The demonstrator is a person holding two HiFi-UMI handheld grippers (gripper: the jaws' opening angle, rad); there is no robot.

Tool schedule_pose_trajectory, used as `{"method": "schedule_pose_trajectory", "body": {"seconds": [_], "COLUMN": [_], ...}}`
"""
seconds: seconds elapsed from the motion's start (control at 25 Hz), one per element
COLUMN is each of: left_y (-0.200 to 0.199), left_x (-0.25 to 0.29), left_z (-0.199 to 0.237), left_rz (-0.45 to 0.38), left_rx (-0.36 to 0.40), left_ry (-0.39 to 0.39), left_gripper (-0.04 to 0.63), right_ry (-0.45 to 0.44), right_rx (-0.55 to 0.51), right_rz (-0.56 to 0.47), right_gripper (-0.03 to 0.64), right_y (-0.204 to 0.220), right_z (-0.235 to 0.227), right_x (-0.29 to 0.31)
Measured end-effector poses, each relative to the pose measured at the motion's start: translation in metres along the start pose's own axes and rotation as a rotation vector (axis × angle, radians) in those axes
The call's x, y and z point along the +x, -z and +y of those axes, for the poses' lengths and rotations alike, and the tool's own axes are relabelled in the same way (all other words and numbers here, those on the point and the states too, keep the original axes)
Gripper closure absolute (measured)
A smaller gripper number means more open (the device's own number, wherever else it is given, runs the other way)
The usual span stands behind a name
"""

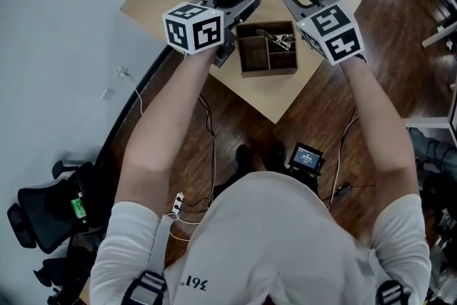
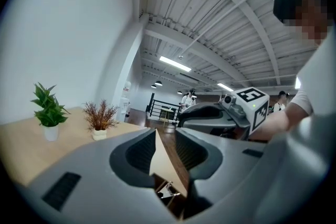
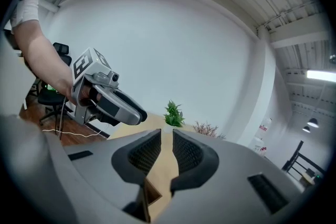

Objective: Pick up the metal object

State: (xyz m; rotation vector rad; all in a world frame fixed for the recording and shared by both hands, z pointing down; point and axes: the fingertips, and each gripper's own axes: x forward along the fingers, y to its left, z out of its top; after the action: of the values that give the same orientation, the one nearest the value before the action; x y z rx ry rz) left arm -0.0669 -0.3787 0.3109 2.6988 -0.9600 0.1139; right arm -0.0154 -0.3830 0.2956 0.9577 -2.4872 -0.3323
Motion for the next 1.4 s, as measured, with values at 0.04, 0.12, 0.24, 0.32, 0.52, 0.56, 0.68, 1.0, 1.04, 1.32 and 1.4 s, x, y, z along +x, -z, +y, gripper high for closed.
{"method": "schedule_pose_trajectory", "body": {"seconds": [0.04, 0.12, 0.24, 0.32, 0.52, 0.56, 0.68, 1.0, 1.04, 1.32, 1.4], "left_y": [0.008, 0.025, 0.050, 0.066, 0.100, 0.104, 0.115, 0.136, 0.139, 0.160, 0.167], "left_x": [0.001, 0.002, 0.004, 0.005, 0.006, 0.006, 0.007, 0.012, 0.012, 0.012, 0.012], "left_z": [0.001, 0.004, 0.008, 0.010, 0.015, 0.017, 0.019, 0.019, 0.018, 0.023, 0.024], "left_rz": [0.014, 0.039, 0.086, 0.119, 0.173, 0.178, 0.195, 0.231, 0.239, 0.295, 0.313], "left_rx": [-0.010, -0.027, -0.047, -0.059, -0.116, -0.129, -0.148, -0.174, -0.176, -0.176, -0.175], "left_ry": [-0.001, -0.003, -0.004, -0.002, -0.009, -0.013, -0.022, -0.009, -0.006, -0.012, -0.013], "left_gripper": [0.505, 0.505, 0.505, 0.505, 0.505, 0.505, 0.505, 0.505, 0.505, 0.505, 0.505], "right_ry": [-0.012, -0.038, -0.068, -0.080, -0.113, -0.122, -0.143, -0.190, -0.197, -0.219, -0.210], "right_rx": [-0.003, -0.008, -0.006, -0.002, -0.011, -0.009, -0.002, 0.007, 0.004, -0.009, -0.021], "right_rz": [0.014, 0.043, 0.085, 0.108, 0.166, 0.175, 0.200, 0.270, 0.279, 0.345, 0.370], "right_gripper": [0.569, 0.563, 0.561, 0.561, 0.561, 0.561, 0.561, 0.561, 0.561, 0.561, 0.561], "right_y": [0.007, 0.021, 0.041, 0.053, 0.081, 0.086, 0.100, 0.134, 0.138, 0.167, 0.176], "right_z": [0.004, 0.013, 0.026, 0.032, 0.049, 0.052, 0.061, 0.082, 0.085, 0.099, 0.100], "right_x": [0.002, 0.007, 0.013, 0.016, 0.021, 0.023, 0.024, 0.026, 0.027, 0.029, 0.029]}}
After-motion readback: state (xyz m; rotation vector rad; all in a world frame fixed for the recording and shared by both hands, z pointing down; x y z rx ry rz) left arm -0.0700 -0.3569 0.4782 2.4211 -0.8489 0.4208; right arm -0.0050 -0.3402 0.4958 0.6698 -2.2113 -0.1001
